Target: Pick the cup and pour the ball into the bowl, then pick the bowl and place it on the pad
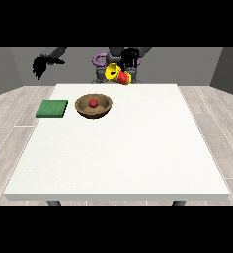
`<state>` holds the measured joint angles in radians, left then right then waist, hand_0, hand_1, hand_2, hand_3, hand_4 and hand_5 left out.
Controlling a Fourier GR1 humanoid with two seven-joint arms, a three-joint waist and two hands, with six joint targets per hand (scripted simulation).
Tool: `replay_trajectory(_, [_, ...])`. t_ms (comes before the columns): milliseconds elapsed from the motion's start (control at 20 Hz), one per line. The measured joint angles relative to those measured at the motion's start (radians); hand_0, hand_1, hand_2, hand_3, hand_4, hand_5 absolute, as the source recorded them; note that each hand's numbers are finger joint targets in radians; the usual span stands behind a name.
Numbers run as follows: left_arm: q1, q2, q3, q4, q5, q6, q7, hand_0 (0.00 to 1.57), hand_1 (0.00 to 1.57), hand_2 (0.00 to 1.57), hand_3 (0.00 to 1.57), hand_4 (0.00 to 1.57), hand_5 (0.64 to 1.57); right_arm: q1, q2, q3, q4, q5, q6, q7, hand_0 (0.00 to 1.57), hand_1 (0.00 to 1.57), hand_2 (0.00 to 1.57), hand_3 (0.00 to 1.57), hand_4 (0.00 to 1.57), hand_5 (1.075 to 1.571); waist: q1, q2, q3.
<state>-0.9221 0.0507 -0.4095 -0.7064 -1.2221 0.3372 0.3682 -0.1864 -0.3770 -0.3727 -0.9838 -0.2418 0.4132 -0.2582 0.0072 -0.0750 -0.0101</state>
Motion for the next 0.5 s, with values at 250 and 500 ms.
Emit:
replay_trajectory(250, [0.142,-0.035,0.184,-0.136,0.343,0.139,-0.070,0.00,0.00,0.00,0.00,0.00,1.550,-0.038,0.048,0.011,-0.022,-0.002,-0.038,-0.005,0.00,0.00,0.00,0.00,0.30,1.568,0.012,0.098,-0.0107])
replay_trajectory(500, [0.258,-0.046,0.248,-0.295,0.715,0.137,-0.244,0.00,0.00,0.00,0.00,0.00,1.564,-0.102,0.116,0.040,-0.053,0.027,-0.137,0.006,0.00,0.00,0.00,0.00,0.20,1.571,0.030,0.166,-0.0078])
